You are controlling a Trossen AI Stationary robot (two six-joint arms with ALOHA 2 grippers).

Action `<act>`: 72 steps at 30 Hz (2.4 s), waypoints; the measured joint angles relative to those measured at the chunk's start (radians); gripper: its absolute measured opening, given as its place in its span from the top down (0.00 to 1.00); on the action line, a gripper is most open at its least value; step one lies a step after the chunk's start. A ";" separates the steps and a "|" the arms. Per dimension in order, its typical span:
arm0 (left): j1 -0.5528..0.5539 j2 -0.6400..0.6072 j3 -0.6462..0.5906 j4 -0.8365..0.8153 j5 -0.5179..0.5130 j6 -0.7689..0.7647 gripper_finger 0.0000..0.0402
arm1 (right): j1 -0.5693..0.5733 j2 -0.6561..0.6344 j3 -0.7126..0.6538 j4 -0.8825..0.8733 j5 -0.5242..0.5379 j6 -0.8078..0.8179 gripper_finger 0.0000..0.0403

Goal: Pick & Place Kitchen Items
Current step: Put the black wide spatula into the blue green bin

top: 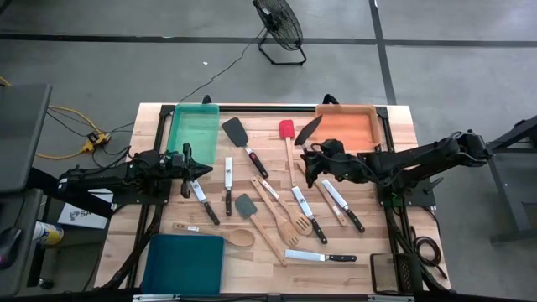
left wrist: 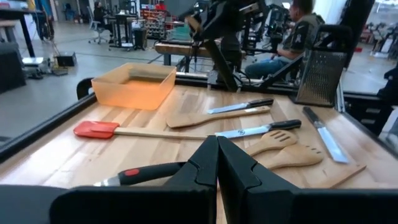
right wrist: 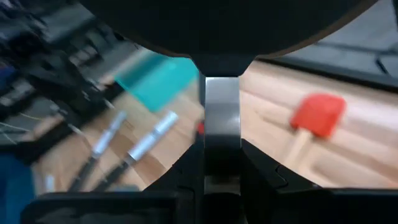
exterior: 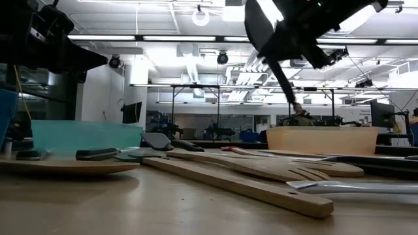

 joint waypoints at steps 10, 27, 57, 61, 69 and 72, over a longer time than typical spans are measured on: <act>0.000 0.000 0.000 0.000 -0.044 -0.095 0.86 | 0.000 0.111 0.000 0.252 -0.012 -0.146 0.84; 0.000 0.097 0.001 0.117 -0.023 -0.197 0.30 | -0.071 0.308 0.014 0.764 -0.134 -0.243 0.84; 0.000 0.357 0.001 0.411 -0.111 0.083 0.30 | -0.109 0.806 0.705 0.675 -0.033 -0.255 0.84; 0.000 0.357 0.001 0.424 -0.153 0.165 0.30 | -0.098 0.823 0.730 0.676 0.044 -0.261 0.84; 0.000 0.389 0.001 0.546 -0.190 0.304 0.30 | -0.098 0.823 0.734 0.717 0.089 -0.287 0.84; 0.000 0.437 0.031 0.542 -0.182 0.300 0.30 | -0.099 0.822 0.734 0.712 0.092 -0.304 0.84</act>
